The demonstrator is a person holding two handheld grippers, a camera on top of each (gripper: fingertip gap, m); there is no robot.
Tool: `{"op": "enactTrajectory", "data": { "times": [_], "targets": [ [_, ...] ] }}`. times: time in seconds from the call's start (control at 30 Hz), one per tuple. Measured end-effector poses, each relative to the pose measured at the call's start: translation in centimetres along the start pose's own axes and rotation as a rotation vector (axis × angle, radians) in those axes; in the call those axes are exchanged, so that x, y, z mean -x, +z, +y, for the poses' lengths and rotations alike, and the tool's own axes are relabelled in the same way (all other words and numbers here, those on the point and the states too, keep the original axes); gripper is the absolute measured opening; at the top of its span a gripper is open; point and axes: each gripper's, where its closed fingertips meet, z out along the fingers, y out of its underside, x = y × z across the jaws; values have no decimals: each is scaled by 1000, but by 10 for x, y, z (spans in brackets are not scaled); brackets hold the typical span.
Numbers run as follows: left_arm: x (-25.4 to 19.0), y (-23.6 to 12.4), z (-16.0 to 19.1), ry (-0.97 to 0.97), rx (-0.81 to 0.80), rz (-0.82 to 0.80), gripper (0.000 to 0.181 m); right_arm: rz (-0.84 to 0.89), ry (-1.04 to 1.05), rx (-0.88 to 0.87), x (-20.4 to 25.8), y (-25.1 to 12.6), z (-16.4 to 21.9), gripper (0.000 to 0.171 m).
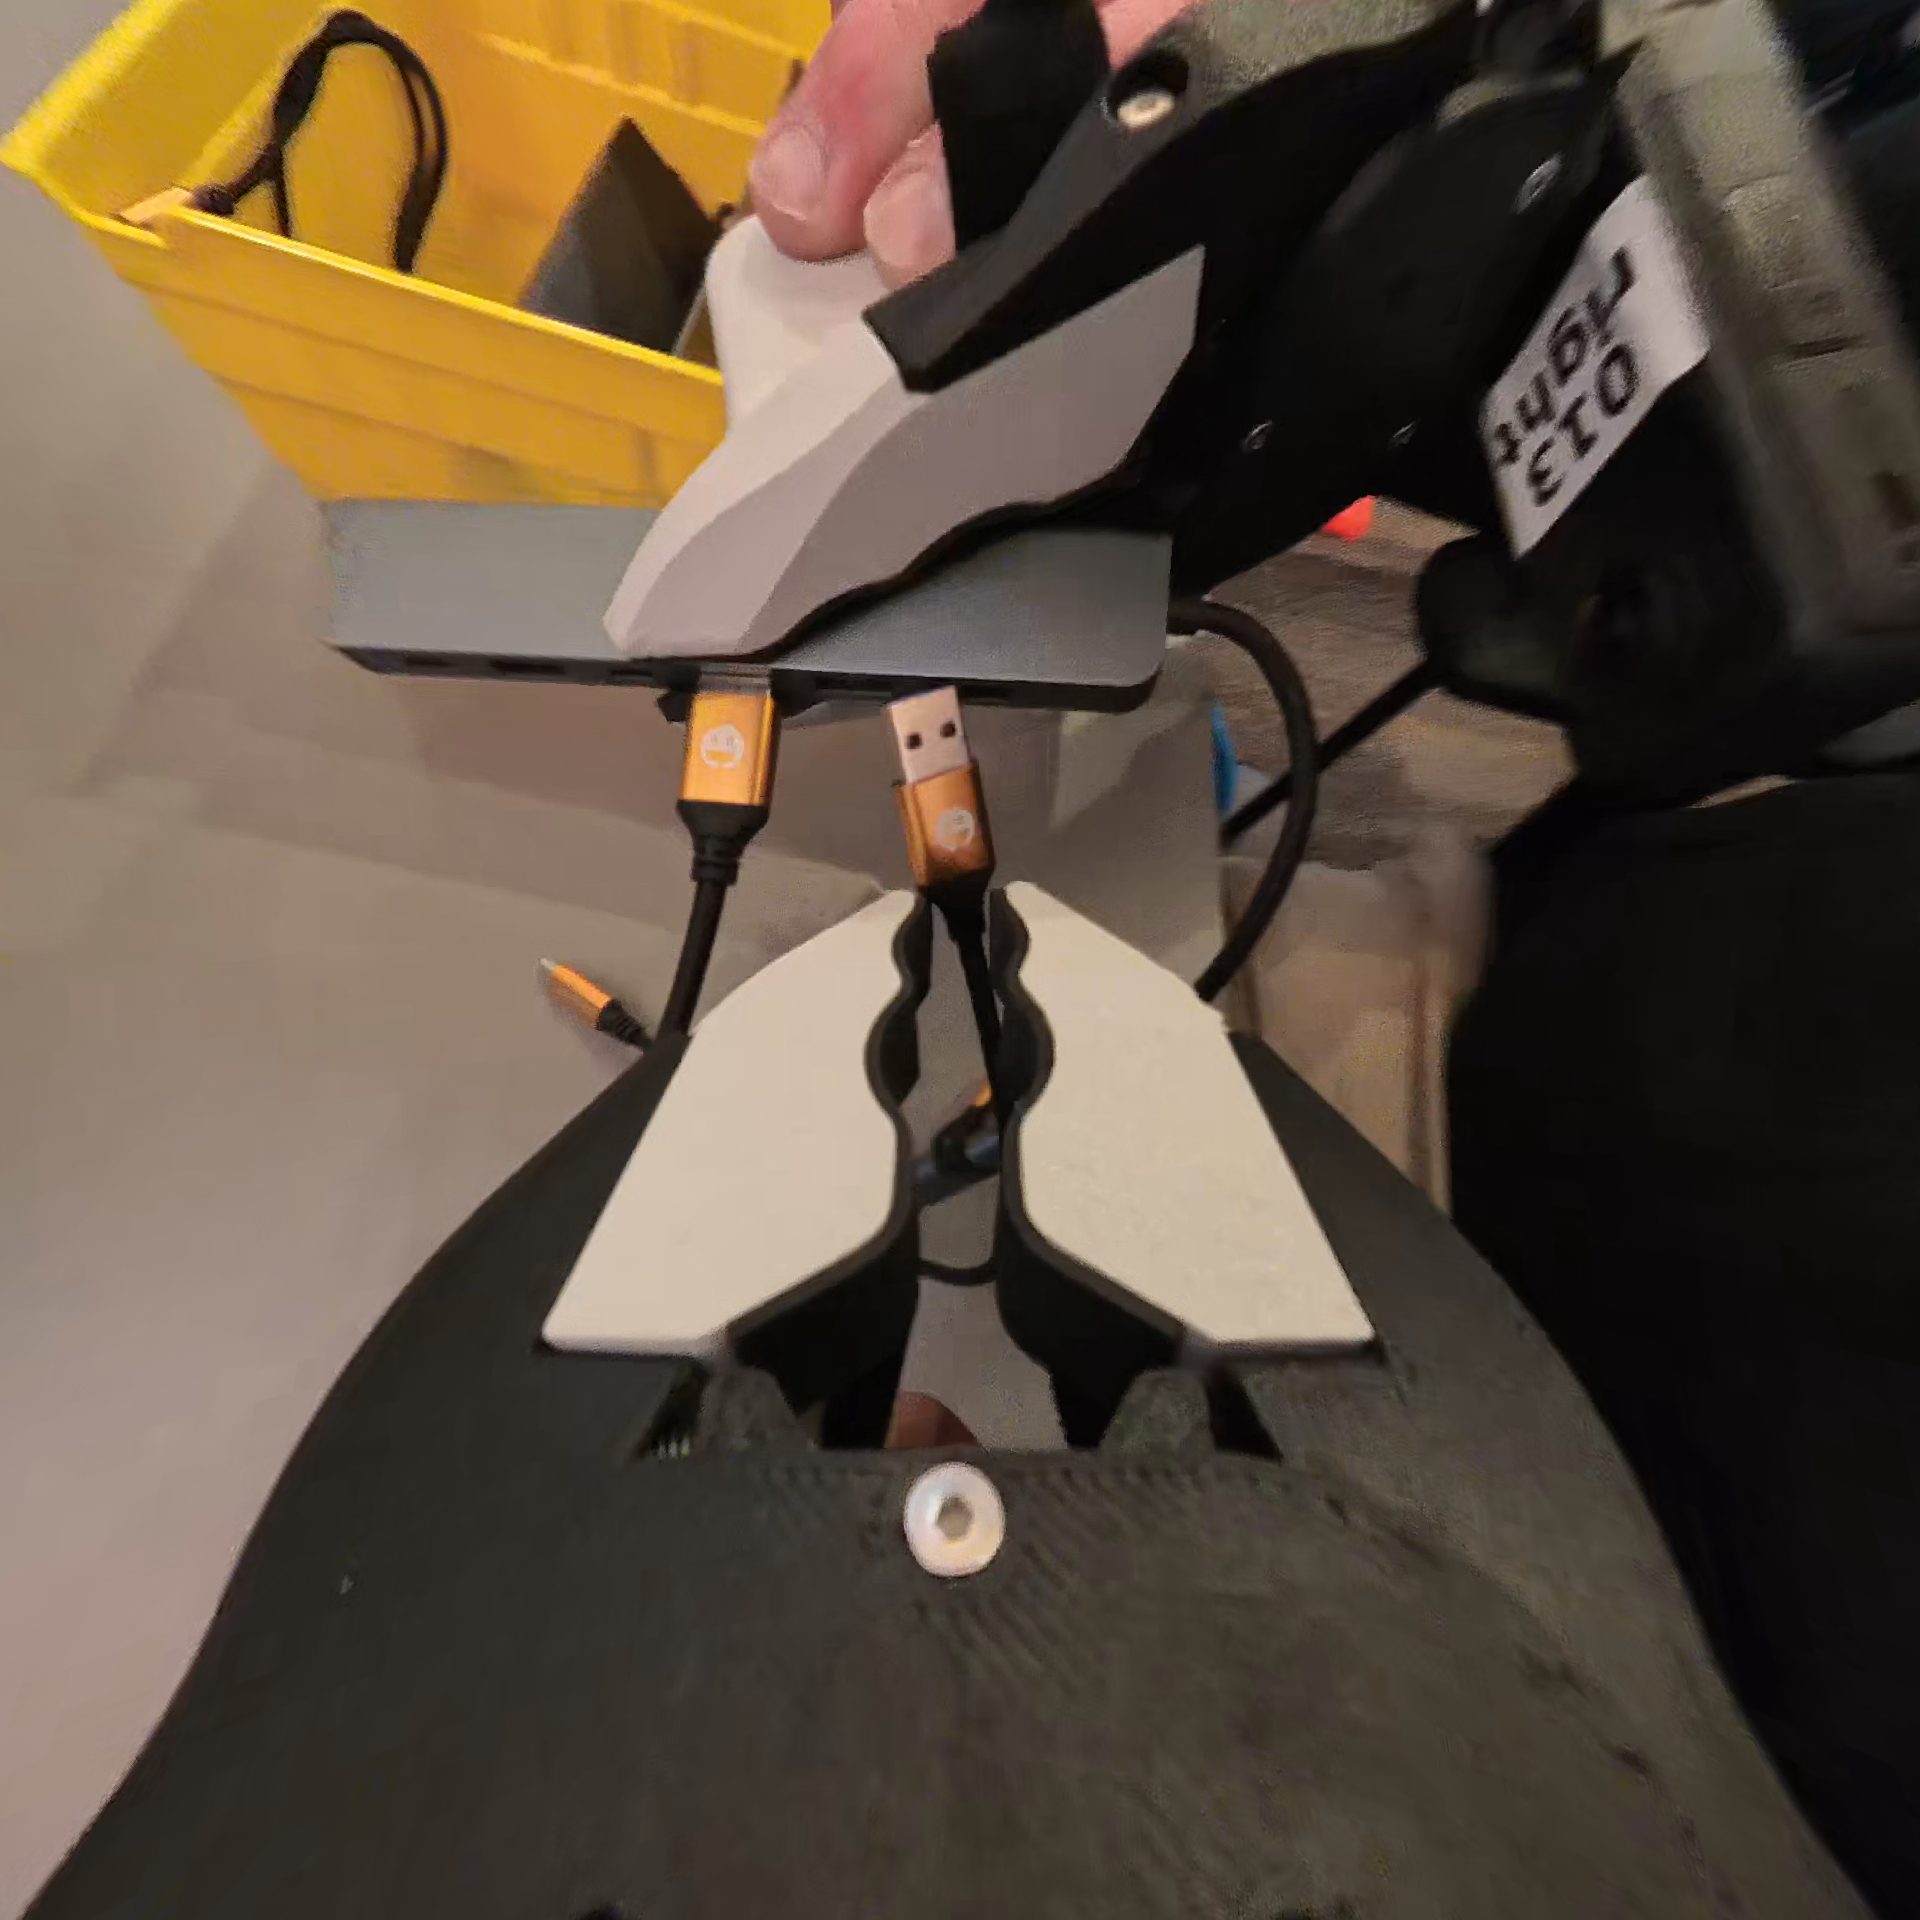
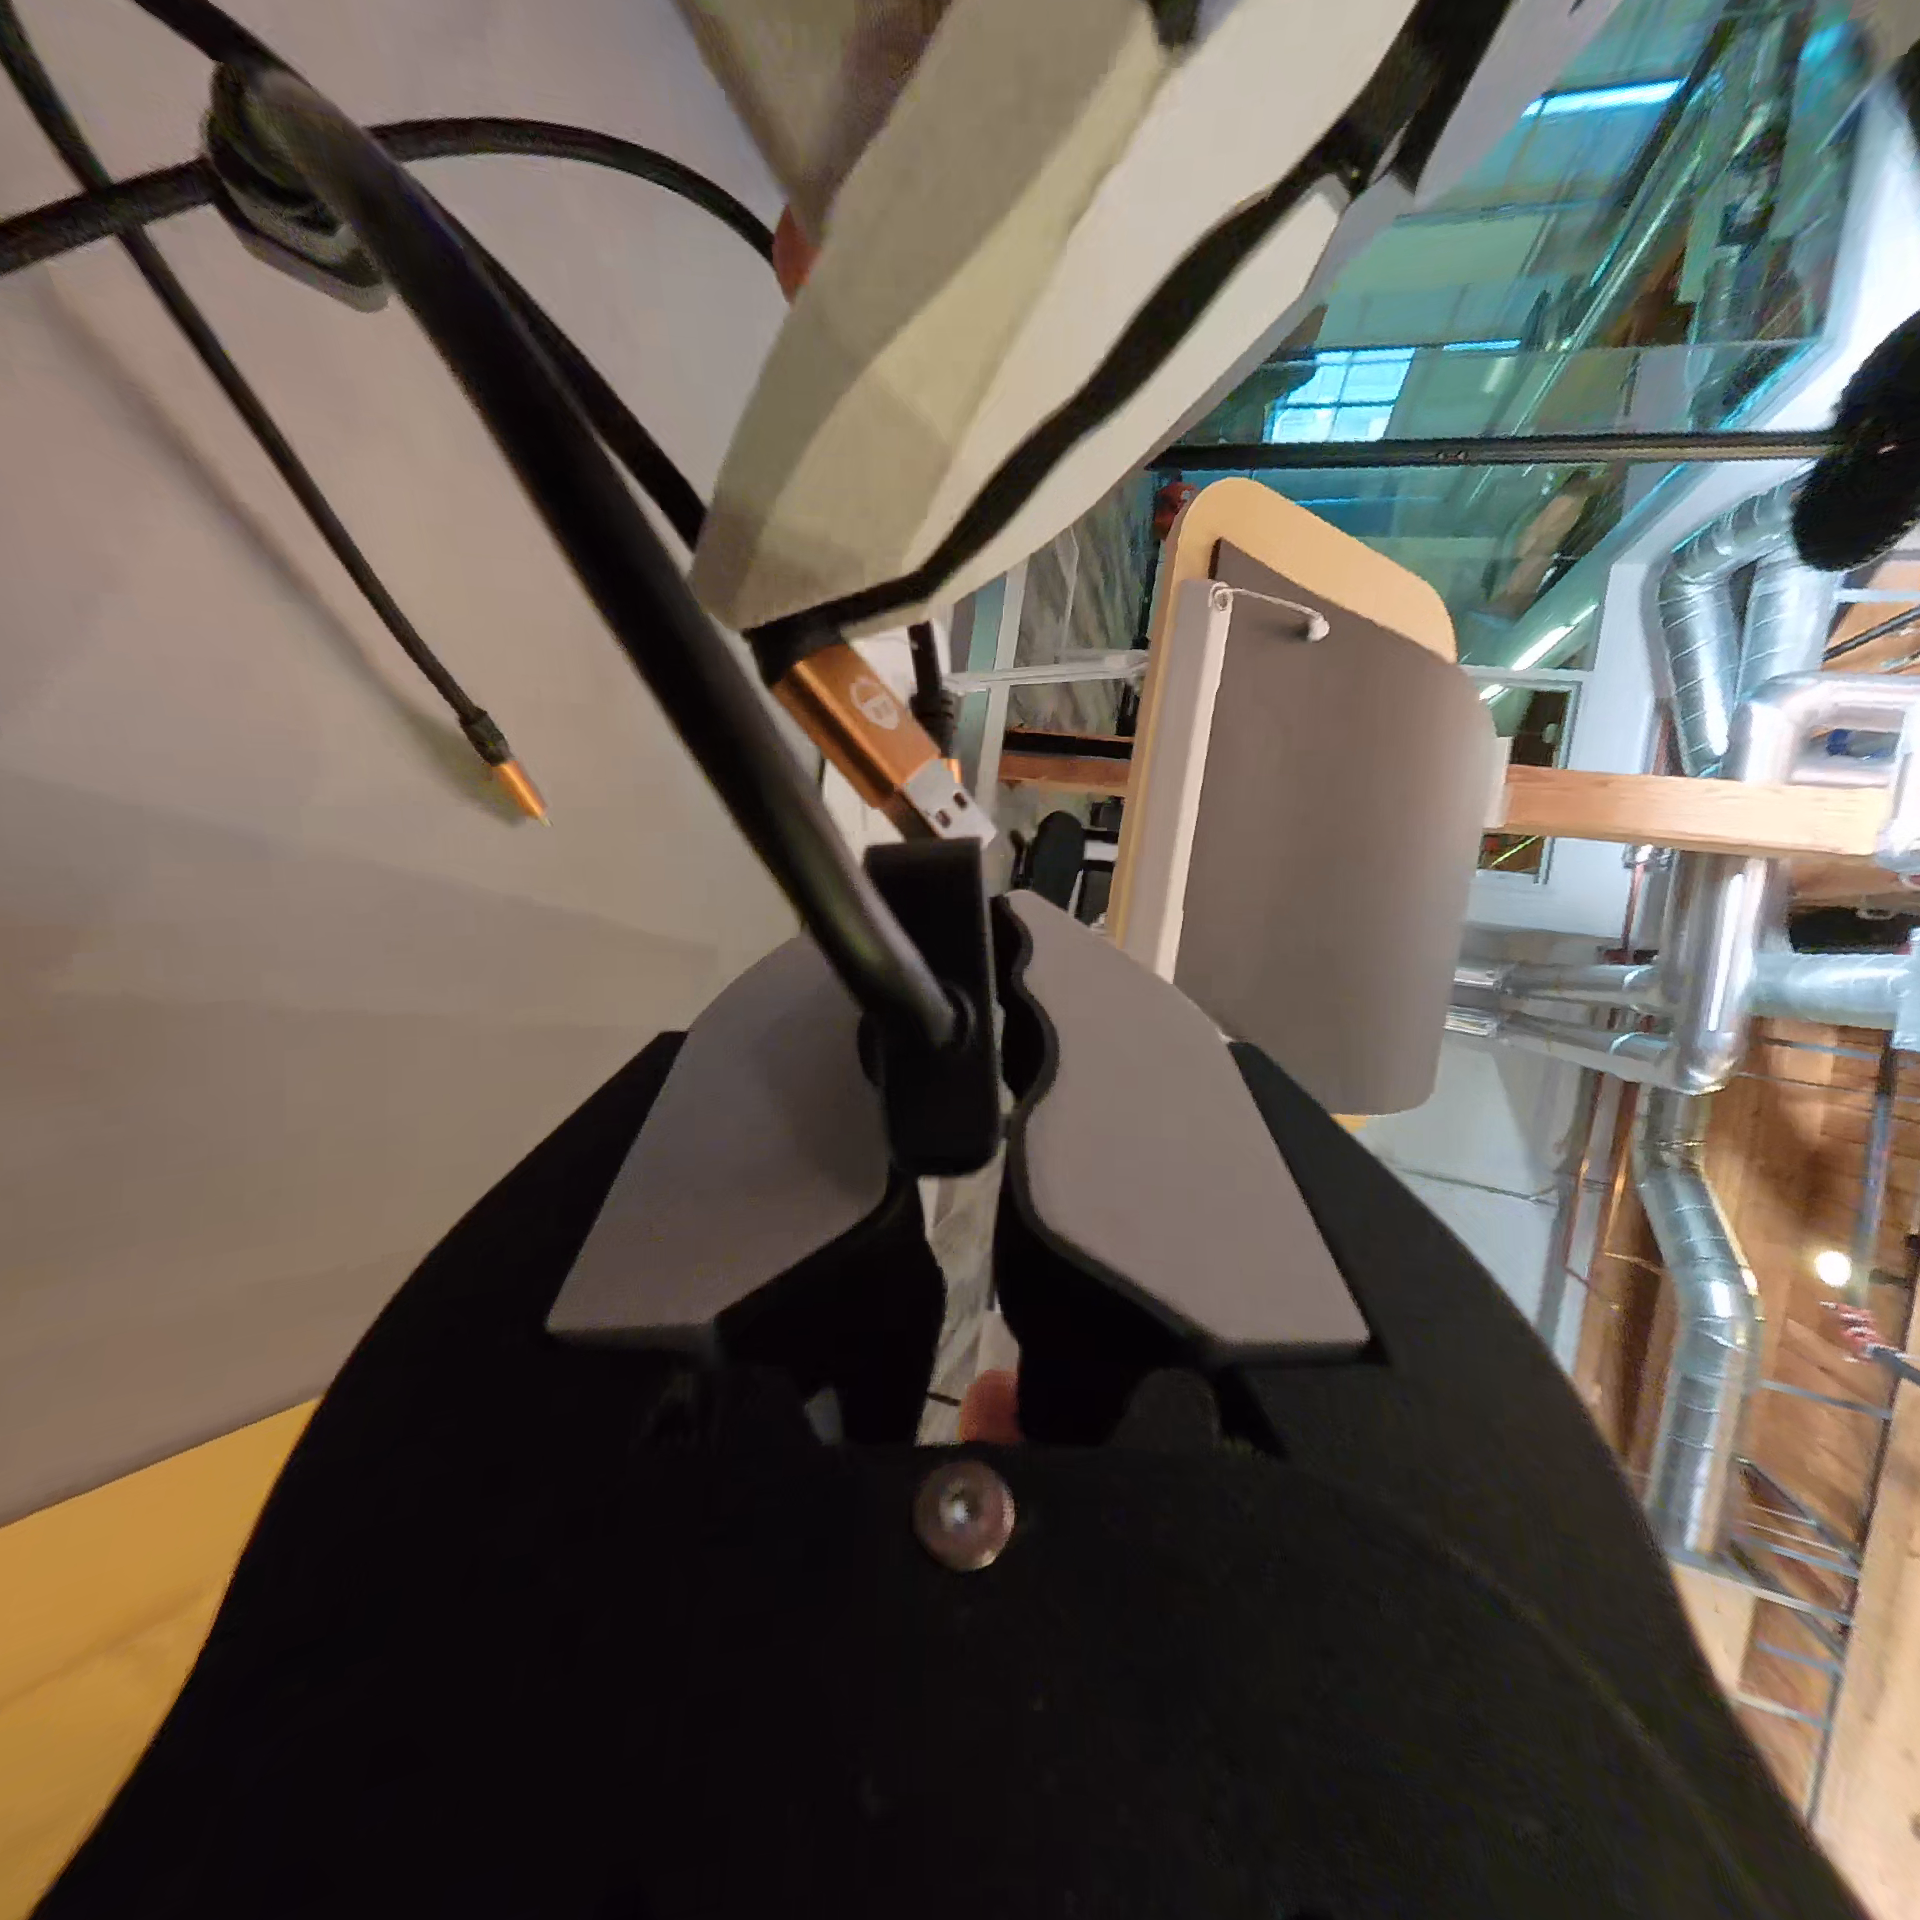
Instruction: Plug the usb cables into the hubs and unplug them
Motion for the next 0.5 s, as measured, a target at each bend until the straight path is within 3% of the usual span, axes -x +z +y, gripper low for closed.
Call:
{"op": "enactTrajectory", "data": {
  "times": [0.2,0.3,0.4,0.5],
  "targets": [
    [15,6,0,166,48,-233,20,-40,18,46,7,6,6,11],
    [26,7,-4,229,33,-367,4,-54,46,55,8,7,7,11],
    [35,12,11,307,132,-466,6,-65,50,72,9,6,11,11],
    [32,20,31,368,235,-457,14,-88,49,87,13,2,18,11]
  ]
}}
